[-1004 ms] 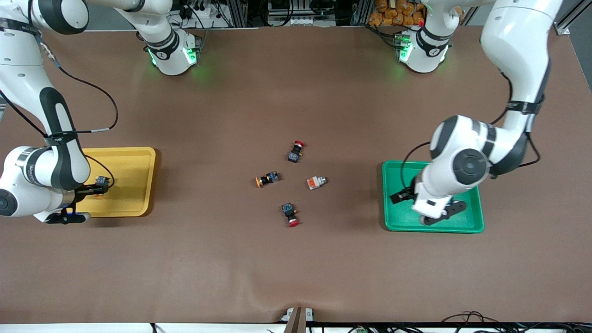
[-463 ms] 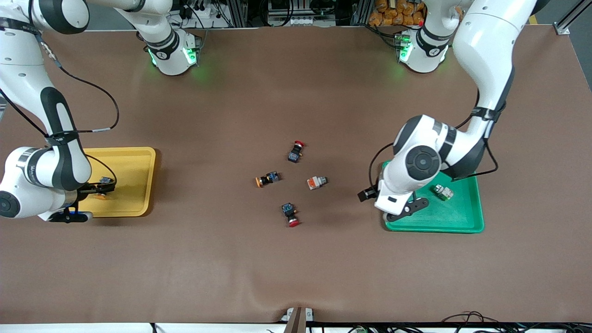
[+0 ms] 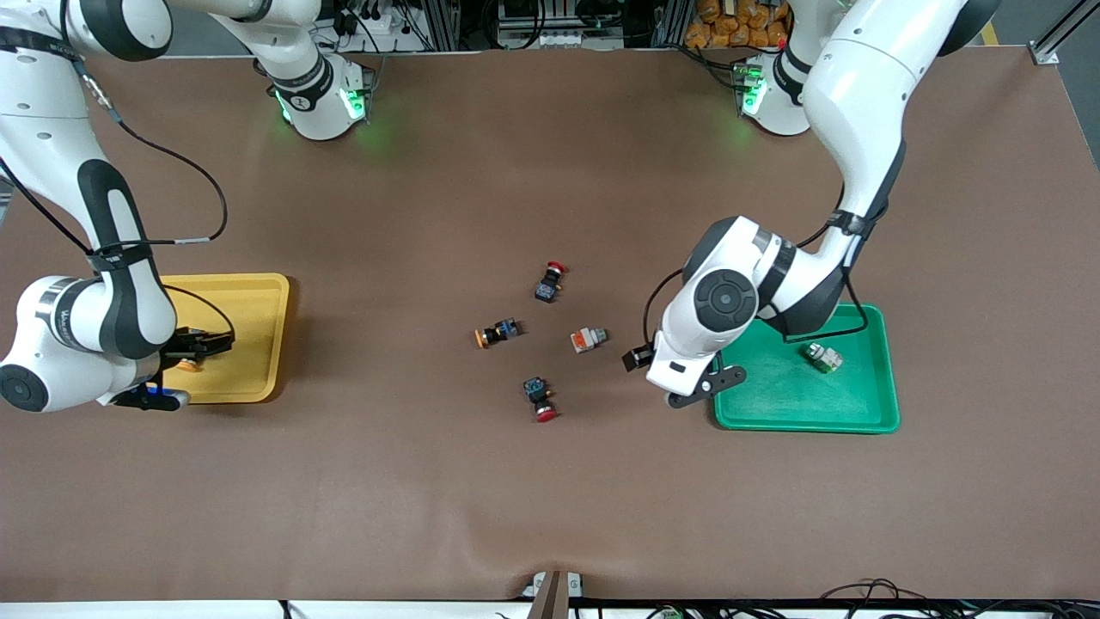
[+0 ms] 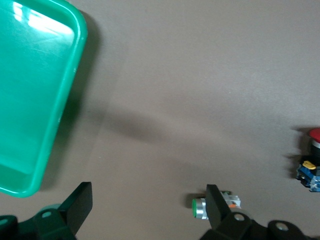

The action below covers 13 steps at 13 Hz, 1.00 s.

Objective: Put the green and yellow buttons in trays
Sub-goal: 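Reach the left gripper to the orange-green button while the right gripper releases yellow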

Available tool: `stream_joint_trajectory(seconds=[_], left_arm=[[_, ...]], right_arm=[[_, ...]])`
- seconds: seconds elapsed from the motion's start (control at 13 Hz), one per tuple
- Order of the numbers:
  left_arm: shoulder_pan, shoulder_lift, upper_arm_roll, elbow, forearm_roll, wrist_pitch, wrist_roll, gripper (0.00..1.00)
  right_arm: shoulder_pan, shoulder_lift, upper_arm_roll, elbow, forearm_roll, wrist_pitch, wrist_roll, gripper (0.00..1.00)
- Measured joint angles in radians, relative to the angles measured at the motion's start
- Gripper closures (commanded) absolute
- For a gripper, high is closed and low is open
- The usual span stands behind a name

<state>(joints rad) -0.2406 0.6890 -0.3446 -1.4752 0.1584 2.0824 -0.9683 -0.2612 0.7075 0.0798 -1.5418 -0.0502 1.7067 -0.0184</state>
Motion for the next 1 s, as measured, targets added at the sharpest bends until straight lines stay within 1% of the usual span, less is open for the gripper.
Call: stream_joint_trajectory(seconds=[0.15,0.31,0.62,0.85,1.0], left_arm=[[-0.012,0.011,0.000,0.010,0.000,0.014,-0.012,0.00],[-0.034,0.031,0.001,0.025,0.000,0.050,-0.074,0.00],[-0.099,0.074,0.004,0.063,0.000,0.063,-0.125,0.00],[-0.166,0.097,0.047,0.065,0.000,0.090,-0.170,0.00],[-0.209,0.117,0.074,0.065,0.000,0.096,-0.205,0.00]], right_arm=[[0.032,-0.006,0.003,0.008,0.049,-0.057,0.085,0.00],[0.073,-0.022,0.003,0.011,0.098,-0.094,0.179,0.00],[0.141,-0.038,0.006,0.011,0.207,-0.138,0.369,0.00],[0.212,-0.053,0.008,0.012,0.281,-0.144,0.563,0.00],[0.273,-0.066,0.009,0.012,0.341,-0.138,0.727,0.00]])
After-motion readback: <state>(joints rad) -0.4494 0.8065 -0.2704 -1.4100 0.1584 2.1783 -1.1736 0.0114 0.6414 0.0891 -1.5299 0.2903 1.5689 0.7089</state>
